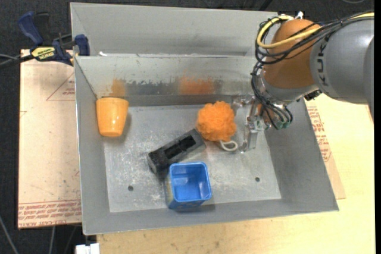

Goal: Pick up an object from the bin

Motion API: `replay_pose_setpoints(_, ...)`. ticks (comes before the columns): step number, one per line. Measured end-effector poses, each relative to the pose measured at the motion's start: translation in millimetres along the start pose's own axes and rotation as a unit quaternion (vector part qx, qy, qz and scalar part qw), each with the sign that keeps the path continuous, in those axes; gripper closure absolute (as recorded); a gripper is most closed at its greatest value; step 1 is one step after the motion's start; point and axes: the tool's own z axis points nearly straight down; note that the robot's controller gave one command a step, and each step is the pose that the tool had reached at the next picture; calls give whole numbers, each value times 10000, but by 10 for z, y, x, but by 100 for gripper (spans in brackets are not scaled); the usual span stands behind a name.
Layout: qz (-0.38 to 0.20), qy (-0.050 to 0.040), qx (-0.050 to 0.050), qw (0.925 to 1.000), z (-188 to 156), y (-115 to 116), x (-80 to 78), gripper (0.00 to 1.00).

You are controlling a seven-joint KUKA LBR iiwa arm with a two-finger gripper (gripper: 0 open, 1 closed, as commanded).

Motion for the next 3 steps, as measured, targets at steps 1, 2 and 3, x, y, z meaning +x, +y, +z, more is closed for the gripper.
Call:
replay_pose_setpoints(1, 16, -15, -10, 10000, -57, 145, 47, 0)
replay_pose_setpoints(2, -325, -21, -28, 9995, 110, 264, 106, 0)
replay_pose_setpoints(3, -382, -38, 13, 9993, 154, 244, 115, 0)
